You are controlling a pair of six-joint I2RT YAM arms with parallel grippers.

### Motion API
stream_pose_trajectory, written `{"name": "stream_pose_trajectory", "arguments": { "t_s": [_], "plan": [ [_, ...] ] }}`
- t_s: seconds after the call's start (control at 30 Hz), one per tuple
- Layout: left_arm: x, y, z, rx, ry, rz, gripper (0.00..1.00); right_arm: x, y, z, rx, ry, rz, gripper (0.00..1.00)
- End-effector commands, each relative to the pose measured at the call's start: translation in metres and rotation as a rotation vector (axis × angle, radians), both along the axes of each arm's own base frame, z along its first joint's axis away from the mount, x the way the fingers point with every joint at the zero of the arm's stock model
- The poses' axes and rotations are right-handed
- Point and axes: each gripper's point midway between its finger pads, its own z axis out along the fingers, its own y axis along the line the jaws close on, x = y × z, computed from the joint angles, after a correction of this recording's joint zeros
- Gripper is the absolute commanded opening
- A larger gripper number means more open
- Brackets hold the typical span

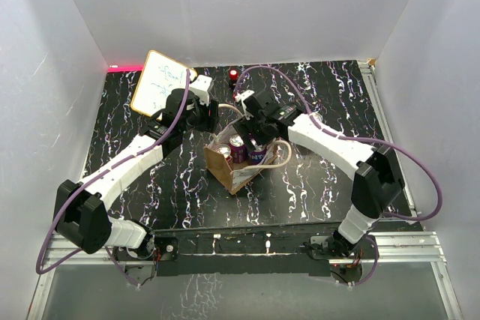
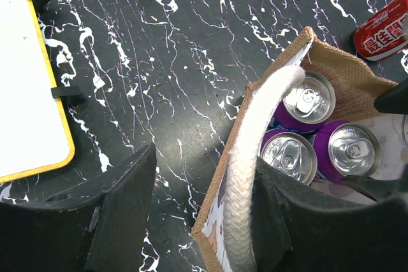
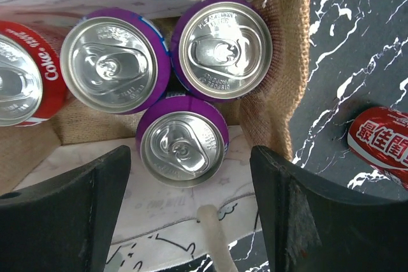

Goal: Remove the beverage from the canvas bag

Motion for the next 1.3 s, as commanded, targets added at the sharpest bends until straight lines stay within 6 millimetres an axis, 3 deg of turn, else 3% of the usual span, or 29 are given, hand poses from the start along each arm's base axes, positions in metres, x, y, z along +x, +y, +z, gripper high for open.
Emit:
{"name": "stream_pose_trajectory", "arguments": {
  "t_s": [0.0, 0.7, 0.83, 1.07, 1.27],
  "plan": [
    [0.006, -0.001, 0.015, -0.003, -0.031, 0.004, 0.54, 0.01, -0.002, -0.002, -0.054, -0.051, -0.01, 0.79],
    [0.006, 0.0, 0.015, 0.001, -0.031, 0.007, 0.54, 0.002, -0.007, -0.085, -0.221, 0.073, -0.022, 0.8],
    [0.006, -0.001, 0.015, 0.001, -0.031, 0.006, 0.54, 0.003, 0.001, -0.074, -0.205, 0.044, -0.014, 0.75],
    [0.006, -0.001, 0.014, 0.002, -0.029, 0.005, 0.54, 0.009, 0.009, -0.034, -0.136, -0.048, -0.028, 0.49],
    [0.006, -0.001, 0.013, 0.001, -0.026, 0.004, 0.54, 0.008, 0.014, 0.018, -0.02, -0.136, -0.035, 0.3]
  ]
}}
